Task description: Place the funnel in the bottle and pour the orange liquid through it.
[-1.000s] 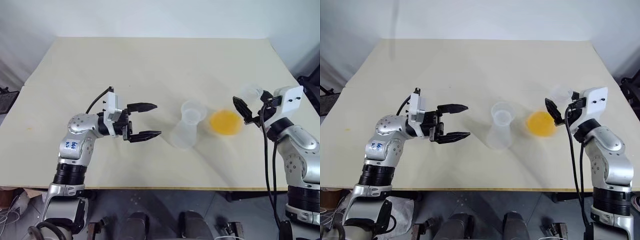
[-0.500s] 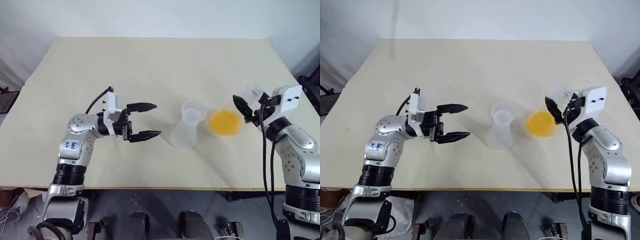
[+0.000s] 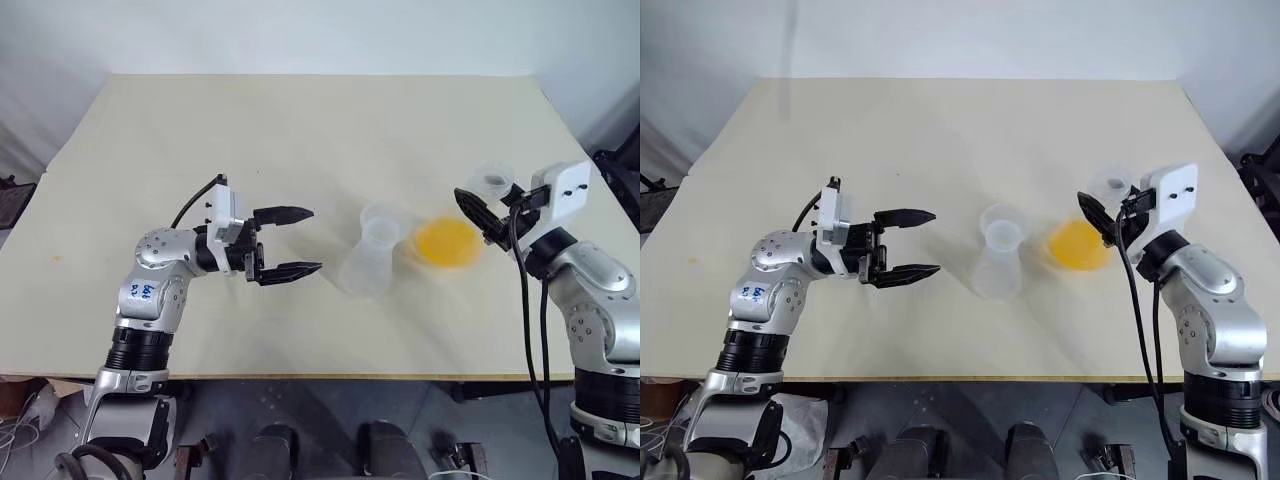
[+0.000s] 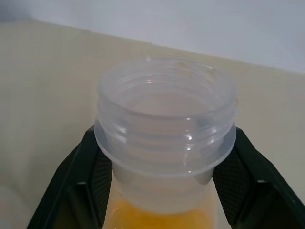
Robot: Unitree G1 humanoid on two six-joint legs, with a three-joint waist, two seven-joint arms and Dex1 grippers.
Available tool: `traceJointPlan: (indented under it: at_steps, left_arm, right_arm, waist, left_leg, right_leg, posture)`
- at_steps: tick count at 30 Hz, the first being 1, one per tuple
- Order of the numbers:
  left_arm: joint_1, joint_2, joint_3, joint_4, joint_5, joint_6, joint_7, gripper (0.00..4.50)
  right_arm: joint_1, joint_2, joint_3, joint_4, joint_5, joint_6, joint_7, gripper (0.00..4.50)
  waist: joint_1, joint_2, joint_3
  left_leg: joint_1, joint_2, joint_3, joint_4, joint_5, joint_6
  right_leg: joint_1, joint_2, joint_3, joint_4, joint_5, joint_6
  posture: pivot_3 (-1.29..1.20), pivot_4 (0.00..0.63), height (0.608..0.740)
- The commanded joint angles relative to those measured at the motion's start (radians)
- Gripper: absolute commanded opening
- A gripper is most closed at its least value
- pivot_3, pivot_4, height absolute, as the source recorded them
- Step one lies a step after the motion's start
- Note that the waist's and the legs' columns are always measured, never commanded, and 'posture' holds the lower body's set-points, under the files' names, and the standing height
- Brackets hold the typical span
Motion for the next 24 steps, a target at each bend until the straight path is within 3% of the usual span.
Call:
traceJointPlan:
  at_steps: [1, 4, 13, 24]
  left_arm:
    - [-0.02, -0.001, -0.002, 0.01, -0.003, -0.021, -0.007, 4.5]
    - [-0.043, -0.013, -0.013, 0.045, 0.0, -0.035, -0.02, 4.5]
    - [-0.122, -0.053, -0.037, 0.177, 0.018, -0.1, -0.067, 4.5]
    - [-0.177, -0.071, -0.049, 0.275, 0.035, -0.151, -0.125, 4.5]
  right_arm:
    - [-0.06, -0.065, 0.011, -0.097, -0.021, 0.035, -0.006, 2.46]
    - [-0.08, -0.162, 0.109, -0.138, -0.14, 0.018, 0.022, 2.46]
    - [-0.164, -0.243, 0.263, -0.198, -0.364, -0.082, 0.044, 2.46]
    - [-0.182, -0.237, 0.342, -0.233, -0.535, -0.169, 0.068, 2.46]
  waist:
    - [0.001, 0.0, 0.0]
    - [0.003, 0.0, 0.0]
    - [0.001, 0.0, 0.0]
    - [0.0, 0.0, 0.0]
  left_leg:
    - [0.0, 0.0, 0.0, 0.0, 0.0, 0.0]
    - [0.0, 0.0, 0.0, -0.001, 0.0, 0.0]
    - [-0.005, -0.001, -0.001, 0.001, 0.0, 0.0]
    - [-0.006, -0.001, -0.001, 0.001, 0.0, 0.0]
  right_leg:
    - [0.0, 0.0, 0.0, 0.0, 0.0, 0.0]
    - [0.0, 0.0, 0.0, -0.001, 0.0, 0.0]
    - [-0.003, 0.0, -0.001, -0.002, 0.0, 0.0]
    - [-0.004, 0.0, -0.002, -0.002, 0.0, 0.0]
  posture:
    - [0.0, 0.15, 0.74]
    - [0.0, 0.15, 0.74]
    - [0.0, 0.15, 0.74]
    - [0.0, 0.15, 0.74]
